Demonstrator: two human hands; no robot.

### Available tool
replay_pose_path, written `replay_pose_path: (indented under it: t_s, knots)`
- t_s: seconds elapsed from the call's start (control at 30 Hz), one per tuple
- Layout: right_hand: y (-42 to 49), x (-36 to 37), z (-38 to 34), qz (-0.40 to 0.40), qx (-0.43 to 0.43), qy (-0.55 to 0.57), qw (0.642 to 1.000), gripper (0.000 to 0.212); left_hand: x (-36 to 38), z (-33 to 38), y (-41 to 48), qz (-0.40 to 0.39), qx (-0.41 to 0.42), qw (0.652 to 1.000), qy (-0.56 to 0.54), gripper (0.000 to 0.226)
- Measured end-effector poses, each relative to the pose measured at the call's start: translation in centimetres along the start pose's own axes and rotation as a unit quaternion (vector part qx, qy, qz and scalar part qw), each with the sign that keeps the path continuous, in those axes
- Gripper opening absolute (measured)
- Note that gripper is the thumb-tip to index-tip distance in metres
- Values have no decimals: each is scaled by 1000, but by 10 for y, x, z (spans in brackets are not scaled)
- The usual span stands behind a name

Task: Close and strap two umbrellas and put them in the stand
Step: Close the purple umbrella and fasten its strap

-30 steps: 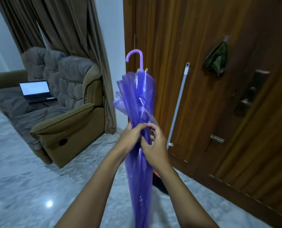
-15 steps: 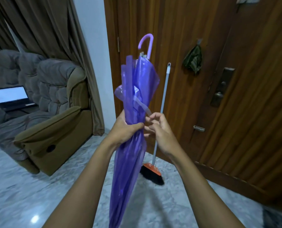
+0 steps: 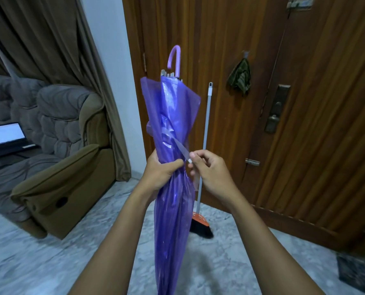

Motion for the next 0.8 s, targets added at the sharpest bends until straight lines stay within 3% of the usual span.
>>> replay_pose_path:
  t_s: [0.17, 0.4, 0.5, 0.63, 0.73, 0.8]
  knots:
    - [1, 12, 5, -56, 25, 20, 998, 21, -14, -7, -2, 12, -20, 999, -35, 43]
    - [11, 7, 6, -83, 10, -50, 995, 22, -32, -13, -4, 8, -55, 984, -171, 41]
    - [20, -1, 12, -83, 28, -54, 995, 21, -30, -11, -9, -37, -56, 967, -245, 44]
    - [35, 0, 26, -53, 74, -35, 995, 23, -3, -5, -23, -166, -75, 945, -272, 54]
    - [39, 9, 40, -40, 119, -6, 992, 20, 4, -12, -28, -182, -112, 943, -256, 49]
    - [39, 20, 47, -34, 157, 70, 985, 17, 0, -20, -28, -162, -137, 948, -239, 51]
Point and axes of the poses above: each hand's wrist, its own y-axis towards the middle knuckle, its own x-axis out of the palm, z = x × y, the point moved 9 cm from there along y, towards the middle knuckle, and after that the axes turned 8 degrees about y, right-handed, at the moved point
